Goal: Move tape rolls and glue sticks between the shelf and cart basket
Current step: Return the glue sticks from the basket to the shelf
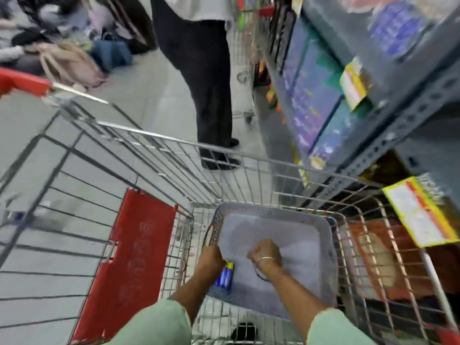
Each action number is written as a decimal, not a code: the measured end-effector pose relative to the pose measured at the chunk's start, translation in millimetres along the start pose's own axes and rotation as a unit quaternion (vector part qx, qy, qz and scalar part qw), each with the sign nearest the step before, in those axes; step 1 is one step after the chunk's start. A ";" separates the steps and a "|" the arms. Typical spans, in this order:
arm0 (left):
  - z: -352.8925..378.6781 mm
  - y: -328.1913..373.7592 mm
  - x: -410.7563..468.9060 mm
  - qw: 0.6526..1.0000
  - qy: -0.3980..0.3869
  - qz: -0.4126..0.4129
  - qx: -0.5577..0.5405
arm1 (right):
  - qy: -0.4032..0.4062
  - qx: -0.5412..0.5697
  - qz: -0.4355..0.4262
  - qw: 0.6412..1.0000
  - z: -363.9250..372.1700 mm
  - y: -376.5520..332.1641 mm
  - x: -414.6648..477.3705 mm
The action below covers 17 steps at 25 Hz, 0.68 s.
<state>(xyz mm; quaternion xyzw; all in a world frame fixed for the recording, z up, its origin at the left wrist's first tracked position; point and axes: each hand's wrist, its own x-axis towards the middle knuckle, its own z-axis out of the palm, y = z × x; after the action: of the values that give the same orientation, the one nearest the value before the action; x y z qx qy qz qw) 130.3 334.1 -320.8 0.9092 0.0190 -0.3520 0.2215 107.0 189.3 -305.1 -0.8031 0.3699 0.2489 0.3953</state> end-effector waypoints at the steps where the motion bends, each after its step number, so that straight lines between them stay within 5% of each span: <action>1: 12.2 -7.6 6.4 1.000 -0.007 -0.008 -0.009 | -0.010 -0.031 0.013 0.999 21.3 9.0 12.1; 8: 64.1 -23.6 18.3 0.997 0.033 -0.063 -0.039 | -0.036 -0.105 0.070 0.991 99.0 29.6 29.4; 17: 77.2 -25.1 22.2 0.998 0.033 -0.060 0.002 | 0.007 -0.239 -0.035 0.970 102.5 33.4 41.2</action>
<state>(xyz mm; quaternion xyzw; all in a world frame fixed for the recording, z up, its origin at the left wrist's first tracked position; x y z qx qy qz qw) 93.4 321.9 -395.4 0.9180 0.0802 -0.3345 0.1974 94.4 243.0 -406.4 -0.8885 0.2743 0.3103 0.1974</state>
